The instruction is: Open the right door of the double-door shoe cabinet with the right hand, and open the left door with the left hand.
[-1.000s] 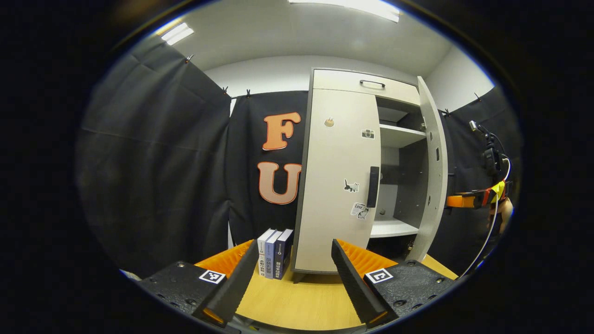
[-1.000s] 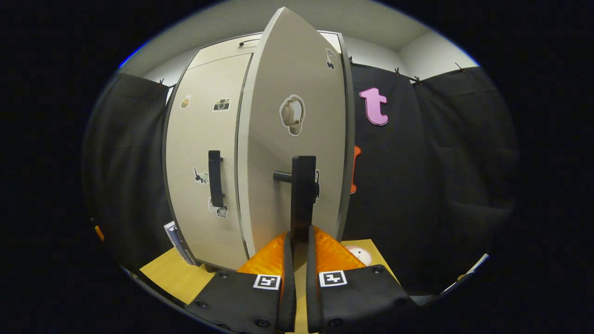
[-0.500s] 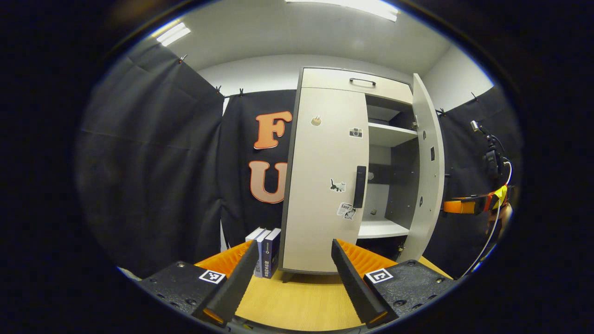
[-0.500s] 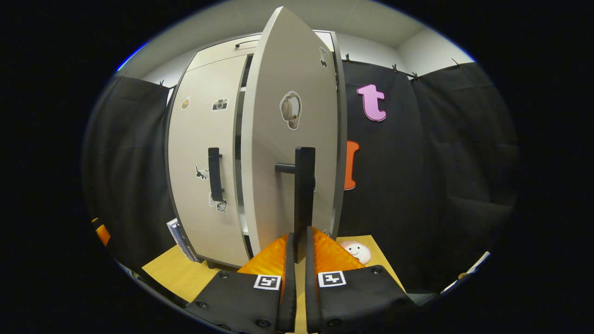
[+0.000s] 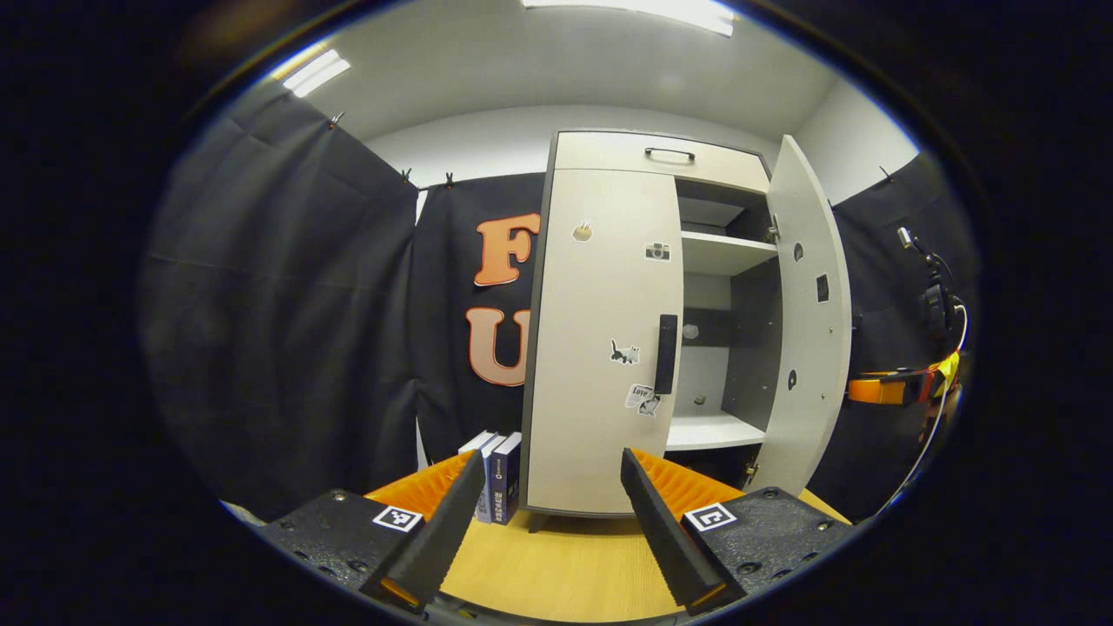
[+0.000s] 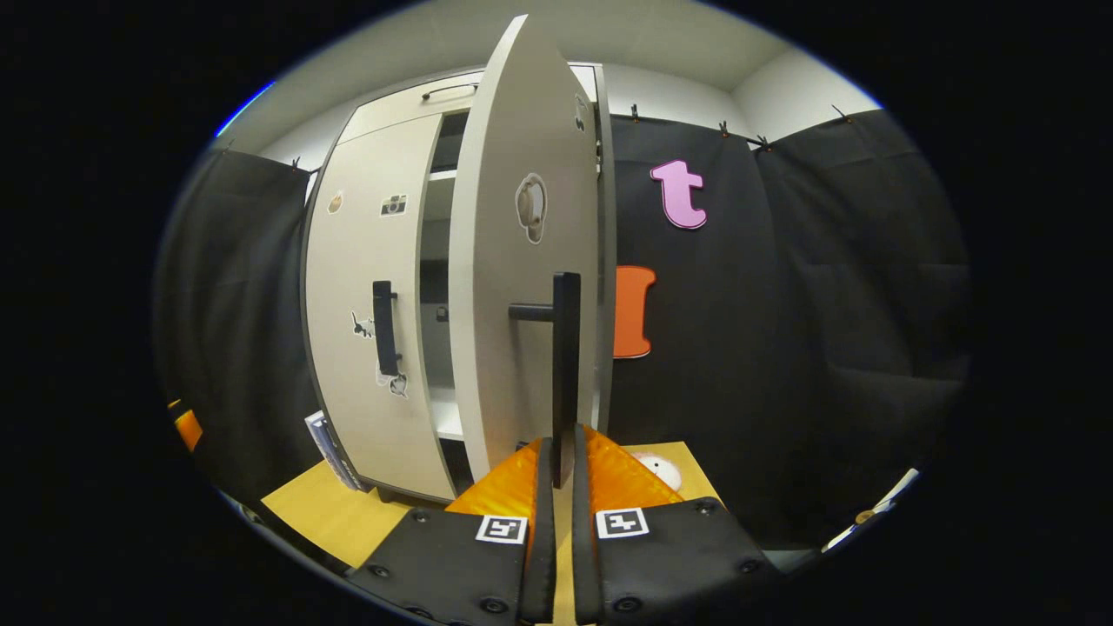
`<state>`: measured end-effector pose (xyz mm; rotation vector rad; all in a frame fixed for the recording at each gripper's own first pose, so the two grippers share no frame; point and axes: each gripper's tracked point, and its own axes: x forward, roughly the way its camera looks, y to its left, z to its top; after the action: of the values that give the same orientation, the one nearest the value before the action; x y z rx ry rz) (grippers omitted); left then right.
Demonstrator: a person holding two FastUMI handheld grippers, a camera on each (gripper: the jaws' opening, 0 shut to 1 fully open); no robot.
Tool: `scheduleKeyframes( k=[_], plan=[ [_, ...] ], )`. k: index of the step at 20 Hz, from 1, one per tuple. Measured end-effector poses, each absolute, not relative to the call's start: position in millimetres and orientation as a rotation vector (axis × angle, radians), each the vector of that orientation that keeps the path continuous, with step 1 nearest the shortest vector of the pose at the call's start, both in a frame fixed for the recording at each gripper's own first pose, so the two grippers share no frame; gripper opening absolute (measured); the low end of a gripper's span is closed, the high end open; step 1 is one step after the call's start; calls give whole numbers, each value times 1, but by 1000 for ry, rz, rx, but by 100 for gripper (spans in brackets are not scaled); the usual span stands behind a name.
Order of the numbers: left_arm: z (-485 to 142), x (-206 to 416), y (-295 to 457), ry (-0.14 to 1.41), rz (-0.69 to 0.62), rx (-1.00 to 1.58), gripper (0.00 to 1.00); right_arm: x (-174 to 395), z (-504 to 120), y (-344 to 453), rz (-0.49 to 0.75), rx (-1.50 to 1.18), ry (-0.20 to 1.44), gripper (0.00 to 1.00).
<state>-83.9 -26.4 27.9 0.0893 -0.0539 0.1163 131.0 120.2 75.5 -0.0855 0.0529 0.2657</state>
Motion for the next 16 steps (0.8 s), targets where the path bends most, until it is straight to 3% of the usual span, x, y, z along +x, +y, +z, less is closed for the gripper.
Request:
scheduleKeyframes(
  k=[8, 9, 10, 12, 16],
  plan=[
    [25, -57, -69, -52, 97, 94, 94, 140, 81, 84, 176, -85, 30, 16],
    [24, -53, -74, -50, 95, 90, 94, 139, 81, 82, 185, -69, 30, 11],
    [23, -48, -81, -47, 88, 80, 94, 140, 80, 84, 200, -36, 35, 15],
    [22, -35, -93, -43, 78, 65, 94, 133, 81, 81, 191, -3, 33, 8],
    [18, -7, -114, -31, 64, 76, 94, 136, 84, 68, 186, -37, 18, 8]
  ],
)
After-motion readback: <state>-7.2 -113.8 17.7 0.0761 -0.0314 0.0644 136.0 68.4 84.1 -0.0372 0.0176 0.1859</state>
